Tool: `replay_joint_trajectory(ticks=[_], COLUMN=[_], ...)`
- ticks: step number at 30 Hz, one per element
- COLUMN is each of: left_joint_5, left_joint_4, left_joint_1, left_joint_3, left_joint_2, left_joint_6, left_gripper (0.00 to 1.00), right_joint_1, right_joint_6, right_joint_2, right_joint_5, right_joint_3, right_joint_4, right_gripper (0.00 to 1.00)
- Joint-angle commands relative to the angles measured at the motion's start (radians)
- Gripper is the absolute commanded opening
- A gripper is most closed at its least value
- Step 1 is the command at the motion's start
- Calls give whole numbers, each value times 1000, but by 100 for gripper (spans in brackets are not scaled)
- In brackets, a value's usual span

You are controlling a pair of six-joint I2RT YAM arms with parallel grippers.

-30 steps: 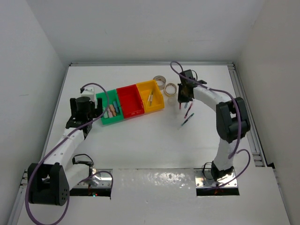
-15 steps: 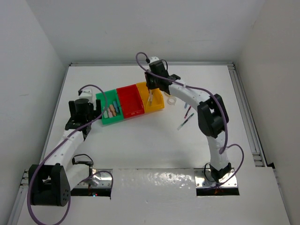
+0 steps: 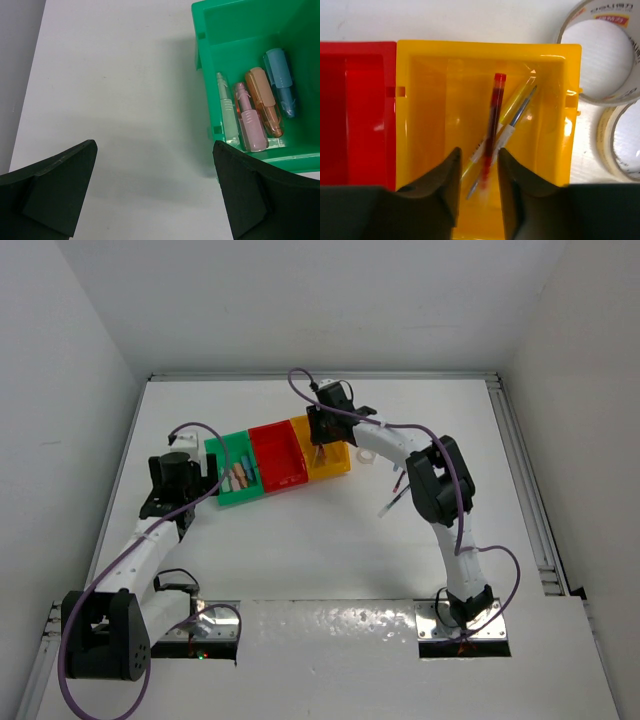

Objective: Sort the stationery into containers
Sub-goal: Place the pen in the storage box, then pick up the pen from the center of the board.

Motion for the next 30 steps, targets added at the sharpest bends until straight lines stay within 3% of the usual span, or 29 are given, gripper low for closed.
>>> replay_joint_trajectory(ticks=[1,4,6,9,10,11,13,14,17,19,21,23,25,30], left_joint_5=[12,21,24,24,26,24,27,33,42,45,50,50,44,42], left_joint_4=[48,50,48,48,51,54,54,54,54,53,53,50,44,39], left_joint_1=[11,11,11,11,11,11,11,11,11,11,11,11,11,11], left_joint_3=[1,1,1,3,3,3,1,0,0,0,1,3,6,3], left_joint_2=[-22,-22,-22,-22,-22,-23,-22,-22,-19,-19,-20,-20,-23,-23], left_joint_6=[-14,-16,-14,-14,-11,-11,-11,-11,-17,-22,-22,-23,-22,-20], left_gripper=[100,100,100,100,100,100,100,100,100,100,100,100,100,100], right_joint_1=[2,-1,-6,-47,-90,-118,-194,-225,-314,-357,-388,-402,-414,-414], right_joint_6=[-14,-30,-33,13,32,49,101,121,154,155,148,148,147,132], right_joint_2=[-34,-93,-172,-304,-332,-353,-386,-383,-341,-297,-263,-208,-165,-104], right_joint_5=[-22,-7,17,57,59,56,76,97,114,116,111,114,110,79], right_joint_3=[51,80,76,-13,-83,-117,-186,-196,-197,-191,-168,-144,-124,-115], right_joint_4=[12,-28,-51,-37,-34,-36,-63,-116,-201,-212,-224,-247,-249,-247], right_gripper=[43,49,46,6,0,0,4,31,48,45,35,35,42,43])
